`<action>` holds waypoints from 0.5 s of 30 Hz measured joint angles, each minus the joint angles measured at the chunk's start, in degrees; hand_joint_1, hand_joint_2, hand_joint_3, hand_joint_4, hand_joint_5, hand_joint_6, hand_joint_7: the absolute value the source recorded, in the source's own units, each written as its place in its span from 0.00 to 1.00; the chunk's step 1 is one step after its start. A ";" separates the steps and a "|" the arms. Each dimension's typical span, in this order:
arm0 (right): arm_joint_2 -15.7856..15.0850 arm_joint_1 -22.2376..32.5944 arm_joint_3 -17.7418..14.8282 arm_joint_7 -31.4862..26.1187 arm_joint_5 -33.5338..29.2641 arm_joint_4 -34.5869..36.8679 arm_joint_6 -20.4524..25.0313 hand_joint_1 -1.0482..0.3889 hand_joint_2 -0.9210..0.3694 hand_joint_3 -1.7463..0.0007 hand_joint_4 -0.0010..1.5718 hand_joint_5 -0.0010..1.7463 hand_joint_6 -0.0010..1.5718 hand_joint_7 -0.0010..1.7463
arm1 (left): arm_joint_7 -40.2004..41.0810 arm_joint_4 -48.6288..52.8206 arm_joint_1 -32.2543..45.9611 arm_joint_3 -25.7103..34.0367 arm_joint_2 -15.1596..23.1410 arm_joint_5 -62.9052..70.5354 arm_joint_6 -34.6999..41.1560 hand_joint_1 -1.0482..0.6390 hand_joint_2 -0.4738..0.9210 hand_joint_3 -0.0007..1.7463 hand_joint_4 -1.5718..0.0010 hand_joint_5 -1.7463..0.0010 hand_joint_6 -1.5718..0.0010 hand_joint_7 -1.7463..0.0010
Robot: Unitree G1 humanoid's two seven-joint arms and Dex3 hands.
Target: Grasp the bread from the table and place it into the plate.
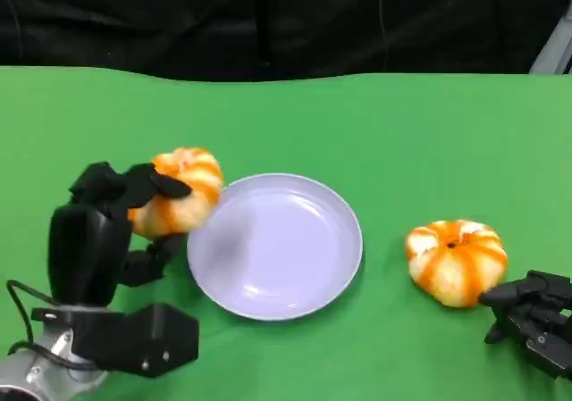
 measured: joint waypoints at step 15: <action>0.00 0.00 0.04 -0.54 -0.05 0.05 0.00 0.72 0.00 0.79 0.50 0.77 0.63 0.36 | -2.85 -1.34 0.38 -2.17 -1.65 0.83 -2.42 0.65 0.68 0.53 0.46 0.24 0.37 0.48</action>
